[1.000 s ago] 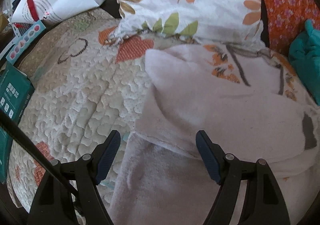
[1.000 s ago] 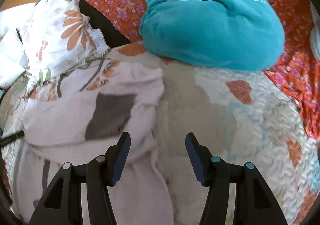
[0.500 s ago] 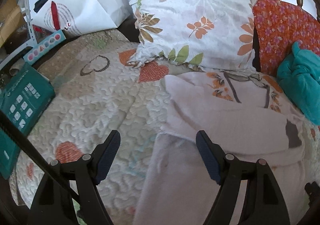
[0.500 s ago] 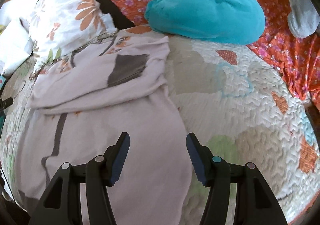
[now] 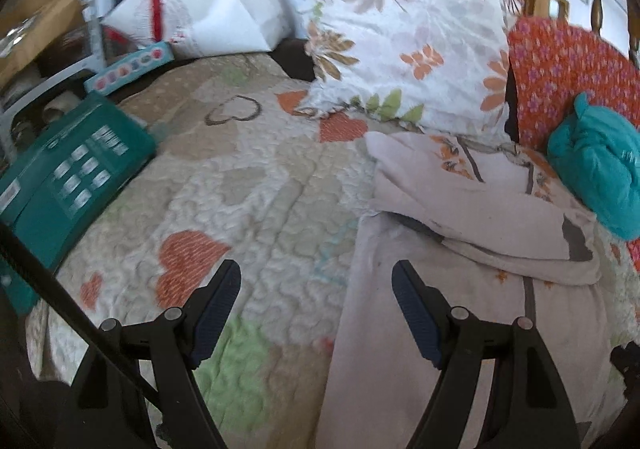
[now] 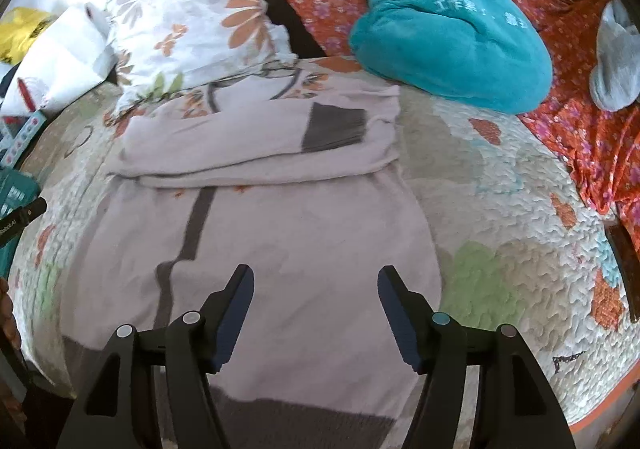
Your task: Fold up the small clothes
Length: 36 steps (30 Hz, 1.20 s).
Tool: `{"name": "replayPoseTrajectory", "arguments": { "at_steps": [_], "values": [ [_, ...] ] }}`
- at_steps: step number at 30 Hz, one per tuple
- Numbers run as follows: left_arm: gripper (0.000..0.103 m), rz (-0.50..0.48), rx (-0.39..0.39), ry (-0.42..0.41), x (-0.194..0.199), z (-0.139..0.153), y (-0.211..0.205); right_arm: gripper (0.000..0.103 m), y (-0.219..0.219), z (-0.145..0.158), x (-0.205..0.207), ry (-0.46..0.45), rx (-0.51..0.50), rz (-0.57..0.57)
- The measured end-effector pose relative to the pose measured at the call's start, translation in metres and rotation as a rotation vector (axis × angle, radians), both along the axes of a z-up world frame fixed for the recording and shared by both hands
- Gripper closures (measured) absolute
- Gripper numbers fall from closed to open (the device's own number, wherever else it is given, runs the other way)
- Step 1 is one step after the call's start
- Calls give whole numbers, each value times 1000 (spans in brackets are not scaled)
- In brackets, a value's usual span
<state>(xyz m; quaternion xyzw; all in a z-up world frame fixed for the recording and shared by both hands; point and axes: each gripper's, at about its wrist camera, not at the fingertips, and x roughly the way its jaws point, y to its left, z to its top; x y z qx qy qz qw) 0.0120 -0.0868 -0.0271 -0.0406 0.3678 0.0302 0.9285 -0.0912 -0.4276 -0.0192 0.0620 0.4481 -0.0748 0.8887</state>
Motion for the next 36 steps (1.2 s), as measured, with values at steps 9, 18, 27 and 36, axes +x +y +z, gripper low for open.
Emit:
{"name": "replayPoseTrajectory", "arguments": {
  "at_steps": [9,18,27,36],
  "values": [
    [22,61,21,8,-71,-32,-4,32,-5,-11,-21,-23,14,4],
    [22,-27,92,109,-72,-70,-43,32,-40,-56,-40,3,-43,-73],
    [7,-19,114,121,-62,-92,-54,21,-46,-74,-41,-14,-30,-74],
    [0,39,53,114,-60,-98,-46,6,-38,-82,-38,-59,-70,-85]
  ]
}}
